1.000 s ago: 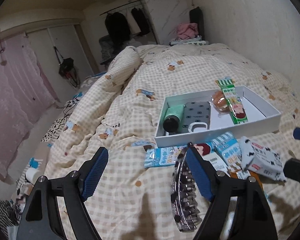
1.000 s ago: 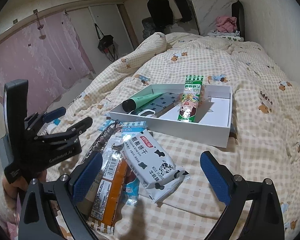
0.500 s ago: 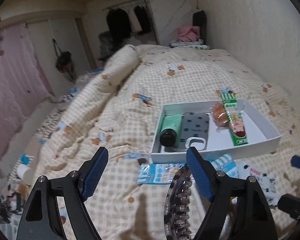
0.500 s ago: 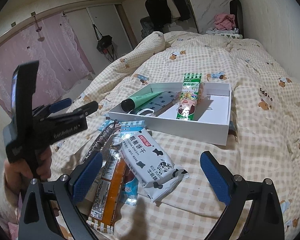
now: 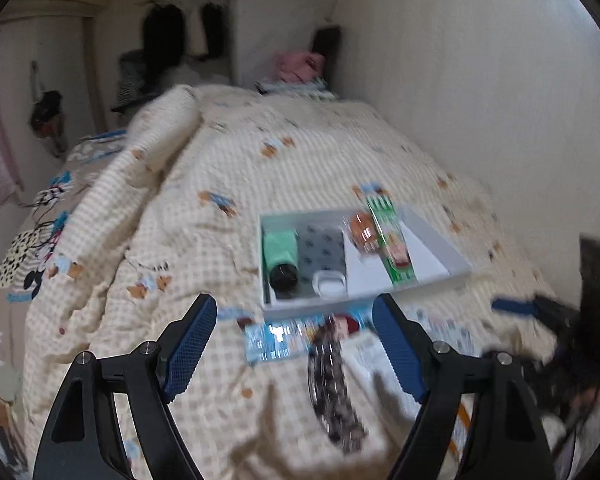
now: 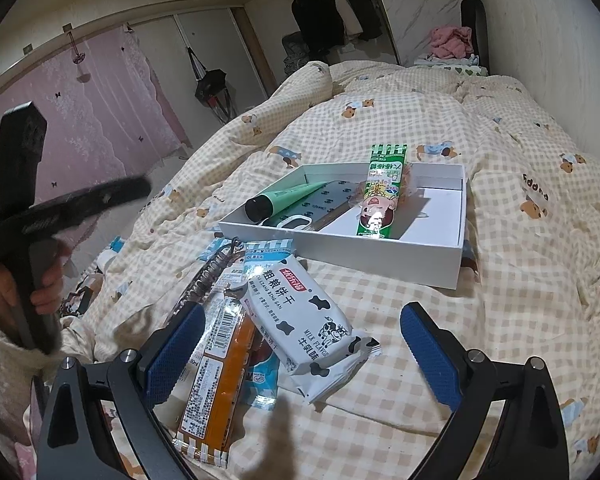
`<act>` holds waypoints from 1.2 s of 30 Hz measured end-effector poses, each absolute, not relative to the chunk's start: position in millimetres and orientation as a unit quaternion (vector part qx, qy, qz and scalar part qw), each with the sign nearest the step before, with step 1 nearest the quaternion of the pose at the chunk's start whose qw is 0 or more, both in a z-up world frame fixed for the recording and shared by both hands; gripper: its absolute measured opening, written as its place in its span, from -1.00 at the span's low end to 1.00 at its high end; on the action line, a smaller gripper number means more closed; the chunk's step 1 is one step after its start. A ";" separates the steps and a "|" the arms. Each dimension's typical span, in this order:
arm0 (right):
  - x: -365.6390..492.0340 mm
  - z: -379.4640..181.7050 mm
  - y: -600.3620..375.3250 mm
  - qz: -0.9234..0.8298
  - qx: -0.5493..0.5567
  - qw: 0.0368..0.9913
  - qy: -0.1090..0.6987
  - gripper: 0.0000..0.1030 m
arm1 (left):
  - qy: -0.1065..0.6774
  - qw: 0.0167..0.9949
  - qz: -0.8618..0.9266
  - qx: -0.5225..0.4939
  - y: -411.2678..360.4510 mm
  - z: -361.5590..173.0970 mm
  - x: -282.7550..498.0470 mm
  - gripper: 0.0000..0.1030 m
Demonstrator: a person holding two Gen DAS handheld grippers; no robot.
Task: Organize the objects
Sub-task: 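Move the left gripper down over the clear hair claw clip, then close the left gripper on the hair claw clip and lift it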
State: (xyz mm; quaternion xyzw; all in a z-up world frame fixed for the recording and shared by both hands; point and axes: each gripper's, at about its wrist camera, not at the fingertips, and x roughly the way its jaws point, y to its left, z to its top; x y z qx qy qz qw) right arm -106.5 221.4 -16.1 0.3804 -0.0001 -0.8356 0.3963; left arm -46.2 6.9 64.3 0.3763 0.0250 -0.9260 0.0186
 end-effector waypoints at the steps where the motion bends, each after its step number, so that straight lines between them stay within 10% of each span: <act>1: -105.7 -15.5 221.6 -0.837 0.377 0.397 0.000 0.92 | 0.013 0.019 -0.924 0.382 9.6 62.3 -42.8 0.61; 8: -104.0 -15.9 218.6 -0.838 0.375 0.397 0.007 0.92 | 0.024 -0.005 -0.892 0.451 15.6 22.8 -44.4 0.54; 11: -104.9 -16.6 219.3 -0.837 0.377 0.396 0.005 0.92 | 0.029 0.000 -0.861 0.508 15.1 -3.8 -58.8 -0.11; 36: -109.9 -19.9 220.2 -0.832 0.388 0.397 0.004 0.92 | 0.060 -0.058 -0.829 0.554 31.8 -44.9 -62.9 -0.20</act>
